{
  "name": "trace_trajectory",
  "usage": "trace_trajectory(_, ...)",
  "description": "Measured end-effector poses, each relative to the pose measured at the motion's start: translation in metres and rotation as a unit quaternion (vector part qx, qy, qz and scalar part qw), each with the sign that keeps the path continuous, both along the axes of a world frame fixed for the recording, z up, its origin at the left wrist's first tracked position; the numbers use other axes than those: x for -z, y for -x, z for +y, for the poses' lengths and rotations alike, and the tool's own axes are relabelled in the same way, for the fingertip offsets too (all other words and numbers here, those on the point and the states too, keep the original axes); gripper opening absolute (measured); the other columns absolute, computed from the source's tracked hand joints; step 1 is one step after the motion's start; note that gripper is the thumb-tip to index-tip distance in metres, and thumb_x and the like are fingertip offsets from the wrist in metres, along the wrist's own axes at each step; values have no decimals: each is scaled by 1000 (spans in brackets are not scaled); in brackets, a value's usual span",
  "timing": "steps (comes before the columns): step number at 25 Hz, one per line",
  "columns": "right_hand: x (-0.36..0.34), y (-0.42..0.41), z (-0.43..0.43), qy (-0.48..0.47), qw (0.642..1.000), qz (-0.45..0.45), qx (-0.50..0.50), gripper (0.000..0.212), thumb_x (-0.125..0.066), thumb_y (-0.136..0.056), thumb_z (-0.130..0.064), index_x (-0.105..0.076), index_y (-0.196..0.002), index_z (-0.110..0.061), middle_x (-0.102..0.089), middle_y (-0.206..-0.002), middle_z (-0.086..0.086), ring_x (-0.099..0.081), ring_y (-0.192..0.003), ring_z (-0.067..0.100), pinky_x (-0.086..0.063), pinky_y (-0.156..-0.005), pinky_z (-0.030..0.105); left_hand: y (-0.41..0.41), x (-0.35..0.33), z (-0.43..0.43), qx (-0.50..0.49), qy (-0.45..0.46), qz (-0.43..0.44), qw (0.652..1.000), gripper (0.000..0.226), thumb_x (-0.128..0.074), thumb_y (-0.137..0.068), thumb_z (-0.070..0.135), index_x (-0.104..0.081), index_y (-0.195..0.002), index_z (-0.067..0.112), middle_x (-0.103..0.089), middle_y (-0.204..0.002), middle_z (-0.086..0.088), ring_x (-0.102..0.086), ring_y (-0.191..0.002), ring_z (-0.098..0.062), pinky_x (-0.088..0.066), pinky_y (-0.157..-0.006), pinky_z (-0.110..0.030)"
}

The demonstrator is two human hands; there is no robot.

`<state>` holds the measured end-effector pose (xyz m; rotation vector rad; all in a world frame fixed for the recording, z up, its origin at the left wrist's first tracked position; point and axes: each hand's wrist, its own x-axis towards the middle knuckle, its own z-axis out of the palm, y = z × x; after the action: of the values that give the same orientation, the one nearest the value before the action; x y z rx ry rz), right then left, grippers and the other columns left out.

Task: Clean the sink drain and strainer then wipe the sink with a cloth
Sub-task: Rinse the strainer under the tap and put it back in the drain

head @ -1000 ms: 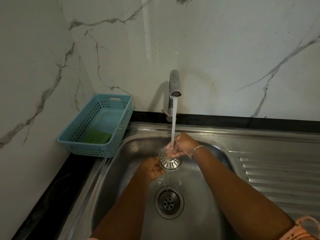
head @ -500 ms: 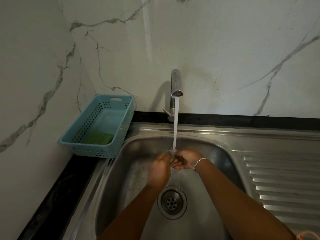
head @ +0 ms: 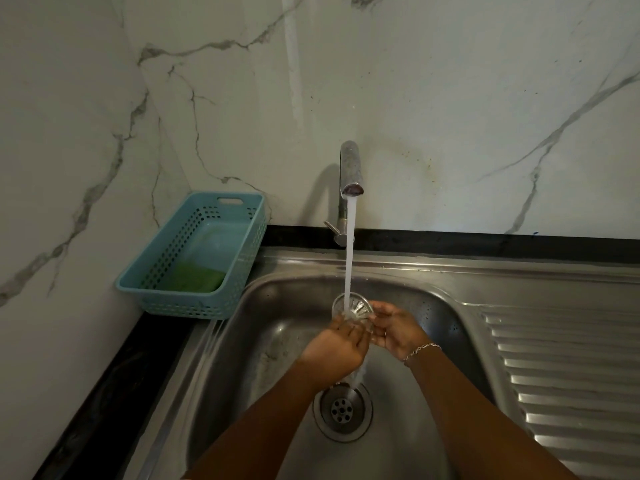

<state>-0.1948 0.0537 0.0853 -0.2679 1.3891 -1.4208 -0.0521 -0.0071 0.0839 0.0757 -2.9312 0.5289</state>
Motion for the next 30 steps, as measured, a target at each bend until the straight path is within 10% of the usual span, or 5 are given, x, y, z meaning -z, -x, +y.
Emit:
trace_trajectory(4, -8, 1, -2, -71, 997, 2, -33, 14, -46, -93, -3, -59, -87, -3, -63, -80, 13, -64, -69, 20, -59, -53, 27, 10, -17, -1, -171, -327, 15, 929, 37, -46, -91, 4, -53, -125, 16, -66, -115, -10, -64, -99, -25, -52, -87, -33)
trace_trajectory(12, -38, -14, -32, -150, 949, 173, -217, 20, -40, -93, 7, -57, -102, 11, -53, -70, 12, -53, -59, 15, -47, -56, 19, -23, 1, -25, -400, -831, 250, 295, 23, -42, -92, 0, -60, -104, 4, -61, -83, -6, -58, -73, -16, -50, -56, -25)
trace_trajectory(19, -56, -14, -40, -109, 963, 151, -195, 24, -39, -93, 7, -62, -85, 5, -60, -59, 8, -60, -53, 13, -51, -52, 17, -2, 4, -39, -407, -856, 252, 196, 34, -38, -94, 2, -49, -126, 1, -59, -116, -20, -58, -98, -29, -45, -83, -41)
trace_trajectory(25, -37, -1, -24, -104, 877, 439, -167, 43, -70, -77, -2, -58, -118, 3, -64, -114, 17, -62, -106, 30, -53, -88, 36, 18, -11, -33, -389, -873, 261, 139, 35, -34, -95, 0, -47, -128, -1, -52, -133, -22, -51, -120, -34, -43, -86, -42)
trace_trajectory(30, -10, -5, -6, -54, 970, 221, -81, 35, -69, -79, -4, -59, -112, 3, -65, -77, 5, -64, -51, 5, -45, -39, 14, 23, -13, -24, -380, -877, 259, 141, 32, -35, -96, 2, -48, -125, -2, -56, -125, -24, -56, -113, -36, -47, -81, -43)
